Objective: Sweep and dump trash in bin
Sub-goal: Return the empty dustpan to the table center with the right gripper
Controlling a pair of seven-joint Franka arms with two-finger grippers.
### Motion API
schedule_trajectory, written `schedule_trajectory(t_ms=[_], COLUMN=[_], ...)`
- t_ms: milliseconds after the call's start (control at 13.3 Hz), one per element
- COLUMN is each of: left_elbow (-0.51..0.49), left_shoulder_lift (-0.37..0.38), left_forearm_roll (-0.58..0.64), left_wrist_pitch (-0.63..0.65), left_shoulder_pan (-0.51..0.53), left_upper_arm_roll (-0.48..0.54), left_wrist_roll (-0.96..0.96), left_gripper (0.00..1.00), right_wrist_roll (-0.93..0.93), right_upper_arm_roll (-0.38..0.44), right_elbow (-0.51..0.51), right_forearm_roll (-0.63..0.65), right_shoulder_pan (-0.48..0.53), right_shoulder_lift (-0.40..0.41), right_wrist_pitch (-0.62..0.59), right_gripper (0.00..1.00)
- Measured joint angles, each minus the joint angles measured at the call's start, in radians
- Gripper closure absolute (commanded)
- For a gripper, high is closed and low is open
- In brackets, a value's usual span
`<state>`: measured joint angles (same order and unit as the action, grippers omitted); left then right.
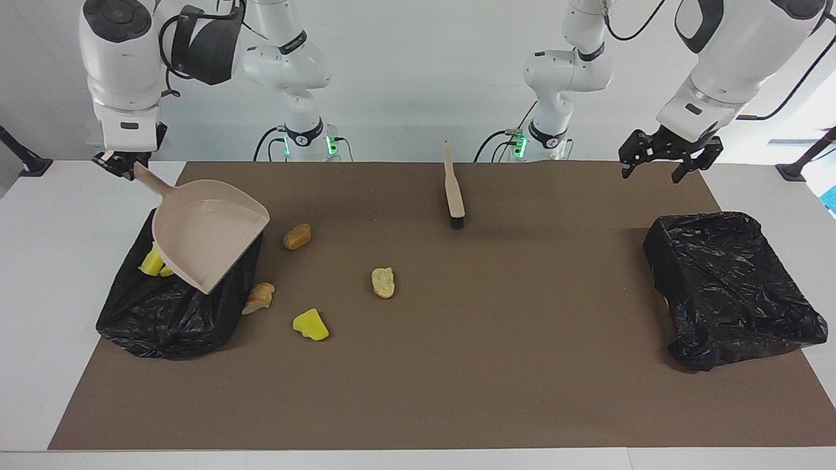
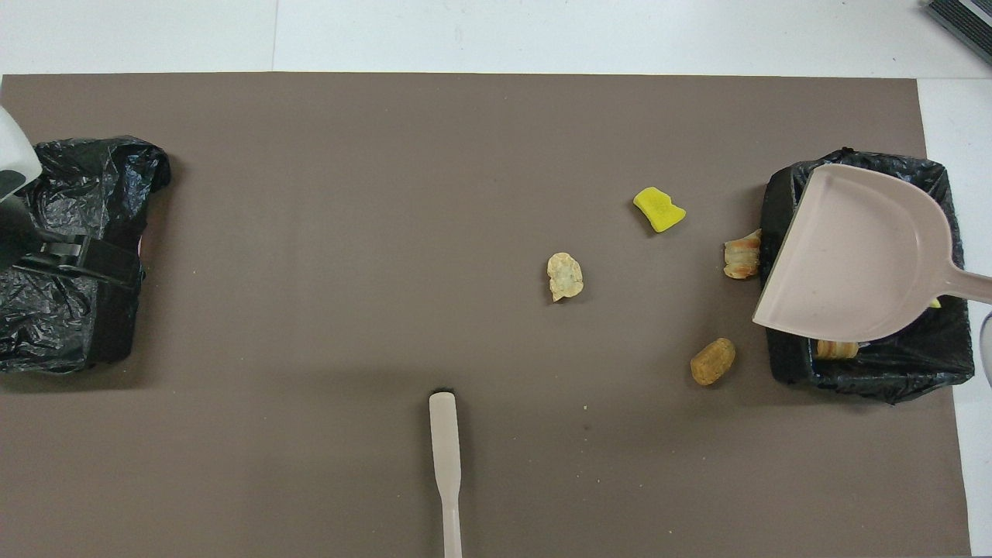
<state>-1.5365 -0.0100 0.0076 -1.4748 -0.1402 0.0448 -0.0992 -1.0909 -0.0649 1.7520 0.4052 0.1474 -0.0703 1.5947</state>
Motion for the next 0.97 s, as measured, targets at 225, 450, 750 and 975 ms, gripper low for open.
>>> schedule_trajectory(t_ms=[225, 450, 750, 975], left_elbow=[-0.001, -0.001, -0.001, -0.001], left_shoulder_lift=[0.009, 0.019, 0.026, 0.026], left_forearm_roll=[0.0, 0.0, 0.0, 0.0], left_wrist_pitch=[0.0, 0.0, 0.0, 0.0], left_shoulder_pan=[0.0, 0.0, 0.0, 0.0], left_upper_arm_roll=[0.0, 0.001, 0.001, 0.001], left_wrist_roll=[0.0, 0.0, 0.0, 0.0], left_gripper=[0.0, 0.0, 0.0, 0.0], right_wrist_roll=[0.305, 0.632, 0.953, 1.131], right_upper_arm_roll=[-0.035, -0.042, -0.043, -0.042], right_elbow=[0.002, 0.005, 0.007, 0.008], right_forearm_roll=[-0.141, -0.273, -0.399, -0.434], right_shoulder_pan=[-0.08, -0.173, -0.26, -0.345], right_shoulder_lift=[-0.002, 0.002, 0.04, 0.092], right_wrist_pitch=[-0.043, -0.037, 0.047, 0.116], right_gripper=[1.0, 1.0, 1.0, 1.0])
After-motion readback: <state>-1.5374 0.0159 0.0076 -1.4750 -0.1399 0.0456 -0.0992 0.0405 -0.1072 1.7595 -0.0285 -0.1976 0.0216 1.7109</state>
